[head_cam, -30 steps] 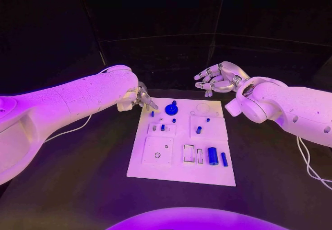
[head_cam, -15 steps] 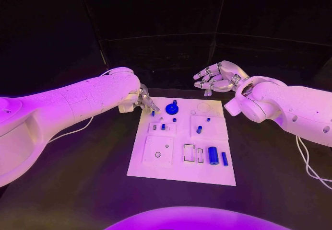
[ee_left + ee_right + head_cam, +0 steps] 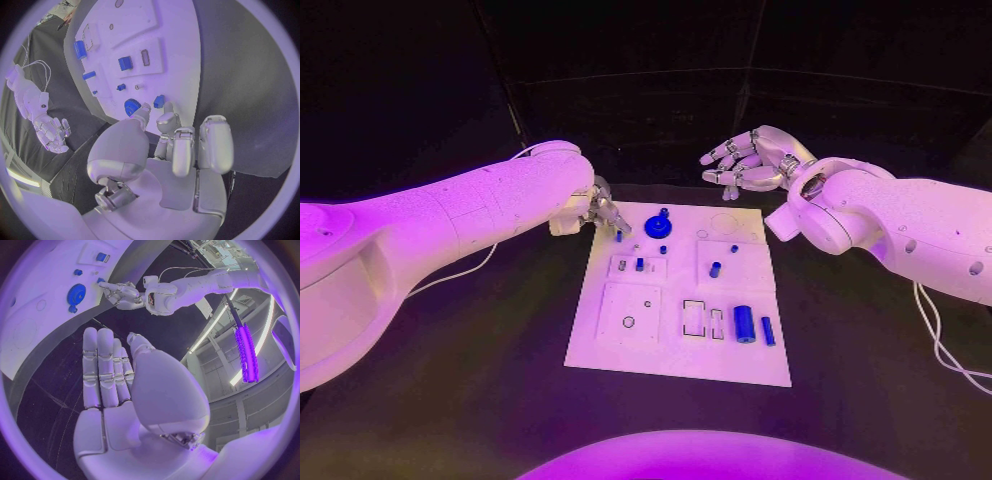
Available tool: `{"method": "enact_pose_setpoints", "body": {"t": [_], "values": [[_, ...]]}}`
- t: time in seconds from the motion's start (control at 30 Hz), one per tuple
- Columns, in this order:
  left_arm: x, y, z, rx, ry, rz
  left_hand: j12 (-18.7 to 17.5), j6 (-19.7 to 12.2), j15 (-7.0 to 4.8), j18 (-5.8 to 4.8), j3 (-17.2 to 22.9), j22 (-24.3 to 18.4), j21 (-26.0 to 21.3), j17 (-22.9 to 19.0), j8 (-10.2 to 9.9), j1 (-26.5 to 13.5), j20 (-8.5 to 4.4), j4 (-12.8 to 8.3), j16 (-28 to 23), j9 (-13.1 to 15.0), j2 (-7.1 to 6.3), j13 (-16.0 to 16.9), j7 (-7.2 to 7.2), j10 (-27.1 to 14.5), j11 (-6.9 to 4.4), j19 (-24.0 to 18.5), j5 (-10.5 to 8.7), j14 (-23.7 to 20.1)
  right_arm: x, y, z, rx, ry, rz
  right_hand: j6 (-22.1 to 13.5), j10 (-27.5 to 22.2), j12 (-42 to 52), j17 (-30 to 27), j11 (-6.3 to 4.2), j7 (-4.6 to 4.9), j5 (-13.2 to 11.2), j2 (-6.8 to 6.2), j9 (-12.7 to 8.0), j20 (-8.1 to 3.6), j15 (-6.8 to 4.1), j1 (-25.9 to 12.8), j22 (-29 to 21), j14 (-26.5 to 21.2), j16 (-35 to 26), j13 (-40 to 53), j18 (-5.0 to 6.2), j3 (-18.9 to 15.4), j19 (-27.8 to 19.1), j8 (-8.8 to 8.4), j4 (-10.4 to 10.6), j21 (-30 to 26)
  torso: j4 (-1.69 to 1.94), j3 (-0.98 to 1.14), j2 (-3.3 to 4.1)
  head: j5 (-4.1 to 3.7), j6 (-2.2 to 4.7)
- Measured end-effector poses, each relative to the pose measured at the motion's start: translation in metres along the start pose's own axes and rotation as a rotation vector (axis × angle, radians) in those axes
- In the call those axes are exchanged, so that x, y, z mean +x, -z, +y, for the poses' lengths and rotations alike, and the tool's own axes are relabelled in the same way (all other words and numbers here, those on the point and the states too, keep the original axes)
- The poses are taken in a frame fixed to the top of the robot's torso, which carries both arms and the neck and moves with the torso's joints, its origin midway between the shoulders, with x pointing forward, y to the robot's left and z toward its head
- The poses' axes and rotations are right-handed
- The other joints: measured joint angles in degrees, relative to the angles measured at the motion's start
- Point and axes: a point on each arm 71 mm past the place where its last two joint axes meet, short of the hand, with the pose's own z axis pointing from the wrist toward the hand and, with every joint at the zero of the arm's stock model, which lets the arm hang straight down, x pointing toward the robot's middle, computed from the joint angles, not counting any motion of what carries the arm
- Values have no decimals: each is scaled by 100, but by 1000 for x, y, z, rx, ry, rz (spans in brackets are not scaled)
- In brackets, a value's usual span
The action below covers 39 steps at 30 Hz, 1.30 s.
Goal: Assemble the parts on the task board
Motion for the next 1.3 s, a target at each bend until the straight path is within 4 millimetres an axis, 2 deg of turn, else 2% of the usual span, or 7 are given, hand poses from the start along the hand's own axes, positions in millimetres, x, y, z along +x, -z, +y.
{"method": "enact_pose_setpoints", "body": {"t": [0.6,0.87,1.0,1.3], "values": [[0,-2,-1,-3,-6,14,1,0,0,0,-2,12,0,0,-22,50,0,-2,0,-24,50,-1,0,0,0,0,0,0,1,-1,0,-1,0,1,0,0,0,1,0,0,0,0,0,0,0,0,0,0,0,-3,0,0,0,0,0,0,0,1,1,4,-35],[1,-3,-2,1,-9,19,22,42,0,0,-14,18,0,0,-22,186,0,-50,0,-65,144,4,1,0,0,0,0,0,1,-1,1,-2,0,2,-12,-22,24,-9,22,12,0,0,0,0,0,0,0,0,0,-7,0,0,0,0,0,0,0,1,1,5,-45],[1,-3,-2,3,-10,21,22,42,0,0,-14,24,0,0,-22,213,0,-50,0,-76,172,10,1,0,0,0,0,0,2,-2,1,-2,0,3,-20,-42,23,-10,0,20,0,0,0,0,0,0,0,0,0,-10,0,0,0,0,0,0,0,1,1,-5,-39],[2,-3,-3,6,-13,27,45,42,0,0,-14,23,0,0,-22,213,0,-50,0,-77,171,24,1,0,0,0,0,0,2,-2,1,-2,0,3,-20,-42,23,-10,0,20,0,0,0,0,0,0,0,0,0,-10,0,0,0,0,0,0,4,1,0,5,-48]]}}
